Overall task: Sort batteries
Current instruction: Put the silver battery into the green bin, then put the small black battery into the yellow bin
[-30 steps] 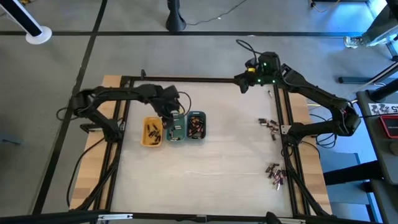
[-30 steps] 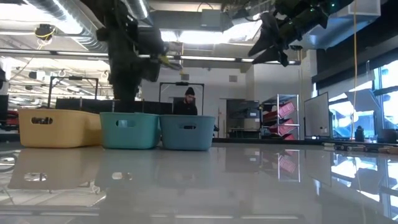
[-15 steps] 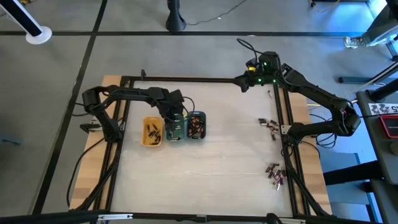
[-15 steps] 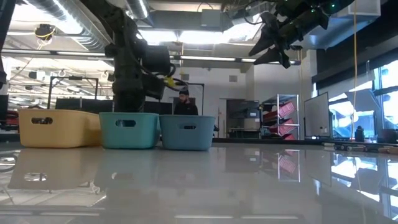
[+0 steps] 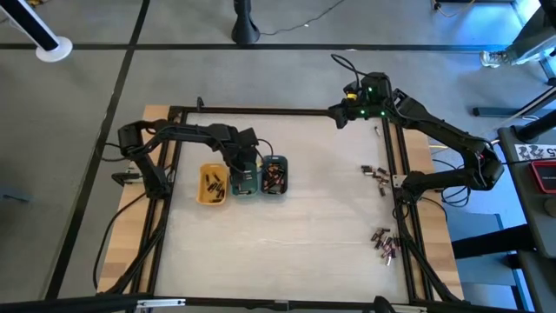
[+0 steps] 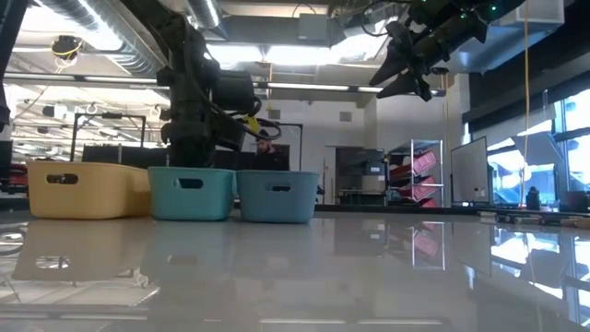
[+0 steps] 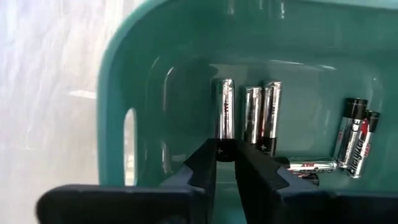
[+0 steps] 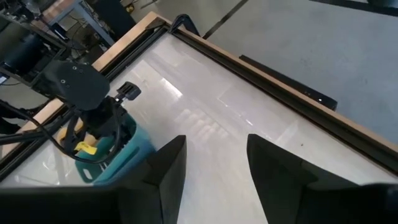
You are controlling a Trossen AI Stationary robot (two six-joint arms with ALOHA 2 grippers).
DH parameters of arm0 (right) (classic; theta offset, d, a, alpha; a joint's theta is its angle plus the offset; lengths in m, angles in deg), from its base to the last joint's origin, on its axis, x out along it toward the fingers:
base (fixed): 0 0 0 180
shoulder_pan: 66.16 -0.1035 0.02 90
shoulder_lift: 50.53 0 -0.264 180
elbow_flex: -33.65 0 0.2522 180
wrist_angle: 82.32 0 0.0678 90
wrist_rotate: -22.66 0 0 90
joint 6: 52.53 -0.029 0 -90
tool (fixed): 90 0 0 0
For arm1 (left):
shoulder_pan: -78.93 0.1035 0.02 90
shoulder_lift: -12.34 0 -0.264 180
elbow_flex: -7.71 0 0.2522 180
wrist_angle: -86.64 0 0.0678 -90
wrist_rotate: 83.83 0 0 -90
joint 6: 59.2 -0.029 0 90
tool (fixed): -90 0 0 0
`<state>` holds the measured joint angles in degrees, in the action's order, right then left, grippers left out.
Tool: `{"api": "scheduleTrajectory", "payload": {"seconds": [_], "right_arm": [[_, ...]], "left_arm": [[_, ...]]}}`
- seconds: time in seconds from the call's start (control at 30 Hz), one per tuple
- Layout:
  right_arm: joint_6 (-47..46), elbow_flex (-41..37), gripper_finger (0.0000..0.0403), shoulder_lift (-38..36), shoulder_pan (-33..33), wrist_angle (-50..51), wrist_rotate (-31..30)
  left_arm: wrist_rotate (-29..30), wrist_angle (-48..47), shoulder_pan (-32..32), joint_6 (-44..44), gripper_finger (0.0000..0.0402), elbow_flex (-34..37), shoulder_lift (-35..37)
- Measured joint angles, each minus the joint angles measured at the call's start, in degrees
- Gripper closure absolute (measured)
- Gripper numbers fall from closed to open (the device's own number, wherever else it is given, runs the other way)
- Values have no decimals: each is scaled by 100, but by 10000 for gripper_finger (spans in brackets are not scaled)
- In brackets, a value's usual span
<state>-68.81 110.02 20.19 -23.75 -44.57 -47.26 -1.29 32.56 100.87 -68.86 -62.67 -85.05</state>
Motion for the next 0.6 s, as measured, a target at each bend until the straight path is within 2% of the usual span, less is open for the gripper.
{"api": "scheduleTrajectory", "payload": {"seconds": [0.23, 0.37, 0.6], "right_arm": [[238, 0, 230, 0, 0, -5, -2], [484, 0, 230, 0, 0, -10, -7], [625, -2, 230, 2, 0, -150, -13]], "left_arm": [[1, -17, -145, 56, 297, -3, 1], [4, -169, -165, 455, 271, -123, 26], [237, 146, -159, 846, 259, -419, 618]]}}
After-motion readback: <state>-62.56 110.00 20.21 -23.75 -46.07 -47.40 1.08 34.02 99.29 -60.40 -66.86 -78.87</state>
